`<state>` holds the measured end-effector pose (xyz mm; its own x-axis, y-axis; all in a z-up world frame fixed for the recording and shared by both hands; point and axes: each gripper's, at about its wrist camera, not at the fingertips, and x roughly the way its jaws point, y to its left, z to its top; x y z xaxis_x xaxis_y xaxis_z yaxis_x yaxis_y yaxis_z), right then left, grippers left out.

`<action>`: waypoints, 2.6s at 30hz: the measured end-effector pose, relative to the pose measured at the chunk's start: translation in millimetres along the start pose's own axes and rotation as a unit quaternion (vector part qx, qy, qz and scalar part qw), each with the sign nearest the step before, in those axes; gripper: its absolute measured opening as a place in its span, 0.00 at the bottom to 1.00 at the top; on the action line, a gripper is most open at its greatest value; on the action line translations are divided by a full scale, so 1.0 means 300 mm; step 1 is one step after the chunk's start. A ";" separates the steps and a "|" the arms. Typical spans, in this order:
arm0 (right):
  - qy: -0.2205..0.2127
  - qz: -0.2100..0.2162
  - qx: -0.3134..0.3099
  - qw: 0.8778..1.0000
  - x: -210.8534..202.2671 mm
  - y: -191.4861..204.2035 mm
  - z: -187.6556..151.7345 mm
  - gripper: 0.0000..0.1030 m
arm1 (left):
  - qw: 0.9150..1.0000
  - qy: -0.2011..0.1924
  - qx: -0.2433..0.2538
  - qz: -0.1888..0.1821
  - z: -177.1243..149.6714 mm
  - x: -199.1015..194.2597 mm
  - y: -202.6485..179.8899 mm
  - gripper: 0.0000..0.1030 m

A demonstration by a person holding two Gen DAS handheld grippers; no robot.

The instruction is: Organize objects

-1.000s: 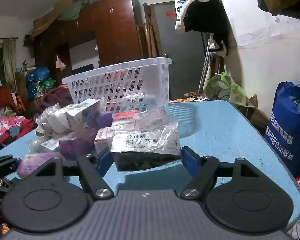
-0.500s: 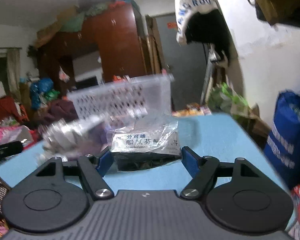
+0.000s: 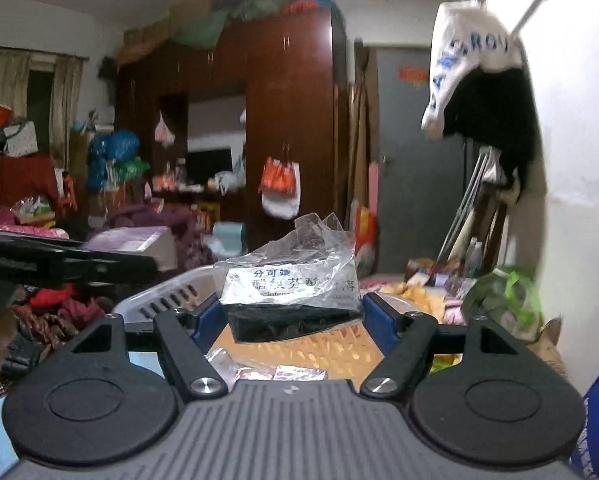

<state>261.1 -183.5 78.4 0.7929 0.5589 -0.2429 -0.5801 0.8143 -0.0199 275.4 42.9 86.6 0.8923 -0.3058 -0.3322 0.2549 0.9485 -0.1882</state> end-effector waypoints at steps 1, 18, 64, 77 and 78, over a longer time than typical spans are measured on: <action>0.005 -0.007 -0.005 1.000 0.023 -0.004 0.007 0.74 | 1.000 0.004 -0.002 0.005 0.002 0.027 0.007 0.73; 0.104 -0.053 0.031 0.993 -0.110 -0.094 -0.319 1.00 | 0.995 0.008 -0.038 0.095 -0.335 -0.225 0.183 1.00; 0.134 -0.046 0.011 0.990 -0.070 -0.139 -0.433 0.53 | 0.989 0.053 -0.037 0.131 -0.469 -0.169 0.217 0.60; 0.021 -0.058 0.051 0.997 -0.298 -0.130 -0.355 0.53 | 0.994 -0.072 -0.043 0.066 -0.395 -0.322 0.189 0.60; -0.003 -0.047 0.051 0.998 -0.323 -0.118 -0.316 0.53 | 0.994 -0.082 -0.035 0.057 -0.357 -0.330 0.171 0.60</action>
<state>187.3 -281.3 10.7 0.8448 0.4792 -0.2379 -0.4807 0.8751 0.0559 160.1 113.0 10.8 0.9642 -0.1736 -0.2005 0.1275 0.9663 -0.2234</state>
